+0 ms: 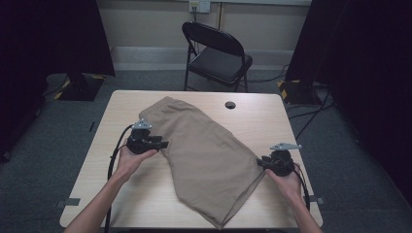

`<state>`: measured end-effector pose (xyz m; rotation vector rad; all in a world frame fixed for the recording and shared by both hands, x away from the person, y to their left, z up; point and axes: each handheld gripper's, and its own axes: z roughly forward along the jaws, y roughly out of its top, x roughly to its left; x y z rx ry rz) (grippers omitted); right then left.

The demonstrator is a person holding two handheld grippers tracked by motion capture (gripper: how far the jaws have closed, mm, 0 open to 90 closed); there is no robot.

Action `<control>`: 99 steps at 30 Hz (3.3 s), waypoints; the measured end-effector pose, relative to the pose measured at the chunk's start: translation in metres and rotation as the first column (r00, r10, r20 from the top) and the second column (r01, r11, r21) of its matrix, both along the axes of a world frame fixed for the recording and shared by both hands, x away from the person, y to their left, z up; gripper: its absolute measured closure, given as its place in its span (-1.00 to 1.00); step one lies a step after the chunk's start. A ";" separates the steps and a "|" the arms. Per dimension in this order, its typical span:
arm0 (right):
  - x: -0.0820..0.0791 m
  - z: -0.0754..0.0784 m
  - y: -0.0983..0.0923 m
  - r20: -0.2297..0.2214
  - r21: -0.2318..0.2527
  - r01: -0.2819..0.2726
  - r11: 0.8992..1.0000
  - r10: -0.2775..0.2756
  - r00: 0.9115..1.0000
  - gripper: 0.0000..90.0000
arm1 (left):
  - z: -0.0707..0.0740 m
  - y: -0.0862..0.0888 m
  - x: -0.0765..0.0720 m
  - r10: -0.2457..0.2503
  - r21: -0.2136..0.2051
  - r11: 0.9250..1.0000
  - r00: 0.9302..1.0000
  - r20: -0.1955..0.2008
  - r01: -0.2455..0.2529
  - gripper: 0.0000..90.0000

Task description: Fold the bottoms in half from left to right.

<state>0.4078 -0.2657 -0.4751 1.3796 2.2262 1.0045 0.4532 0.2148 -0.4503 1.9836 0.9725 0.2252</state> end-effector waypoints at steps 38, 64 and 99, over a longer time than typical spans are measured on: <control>-0.030 -0.014 0.096 -0.043 0.024 -0.391 0.920 0.392 0.919 0.76 | -0.048 -0.002 -0.001 -0.010 0.031 0.999 1.000 -0.019 0.010 0.26; 0.043 -0.008 0.116 0.060 0.119 -0.308 0.944 0.303 0.951 1.00 | -0.031 0.005 -0.050 -0.093 0.101 0.990 0.991 -0.099 0.103 0.44; 0.011 0.013 0.093 0.114 0.117 -0.264 0.957 0.251 0.961 0.41 | -0.037 0.007 -0.039 -0.187 0.118 0.973 0.977 -0.103 0.198 0.38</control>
